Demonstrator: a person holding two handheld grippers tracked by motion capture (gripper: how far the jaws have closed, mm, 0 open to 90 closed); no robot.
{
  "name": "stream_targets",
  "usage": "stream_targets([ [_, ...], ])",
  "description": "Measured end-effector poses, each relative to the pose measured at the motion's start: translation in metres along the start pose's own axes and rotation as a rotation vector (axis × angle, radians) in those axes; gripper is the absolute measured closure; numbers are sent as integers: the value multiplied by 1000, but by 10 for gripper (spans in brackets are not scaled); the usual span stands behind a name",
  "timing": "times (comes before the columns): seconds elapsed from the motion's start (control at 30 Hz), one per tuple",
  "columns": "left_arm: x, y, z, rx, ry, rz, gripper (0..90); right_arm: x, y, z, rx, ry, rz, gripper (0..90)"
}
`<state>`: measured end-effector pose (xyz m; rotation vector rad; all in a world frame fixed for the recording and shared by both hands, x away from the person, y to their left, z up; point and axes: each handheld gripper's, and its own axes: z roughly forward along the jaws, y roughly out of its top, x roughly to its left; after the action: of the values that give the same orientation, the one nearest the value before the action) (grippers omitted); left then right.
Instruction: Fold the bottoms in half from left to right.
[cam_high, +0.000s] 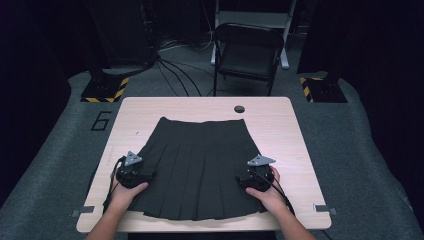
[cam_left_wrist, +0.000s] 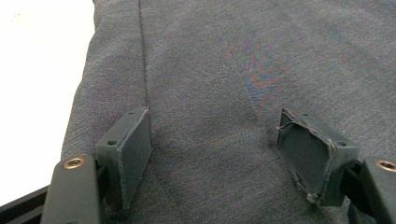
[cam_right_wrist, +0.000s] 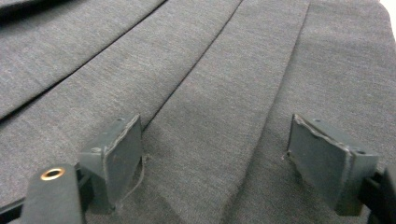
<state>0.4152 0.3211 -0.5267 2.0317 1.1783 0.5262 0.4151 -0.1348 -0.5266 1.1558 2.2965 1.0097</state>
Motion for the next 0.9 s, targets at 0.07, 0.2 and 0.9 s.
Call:
stream_targets([
  [0.07,0,0,0,-1,2,-4,264,-1,0,0,6,1,0,155],
  [0.2,-1,0,0,-2,7,-4,264,0,0,0,7,-10,8,148],
  [0.9,-1,0,0,-3,8,-8,269,0,0,0,10,-4,15,148],
])
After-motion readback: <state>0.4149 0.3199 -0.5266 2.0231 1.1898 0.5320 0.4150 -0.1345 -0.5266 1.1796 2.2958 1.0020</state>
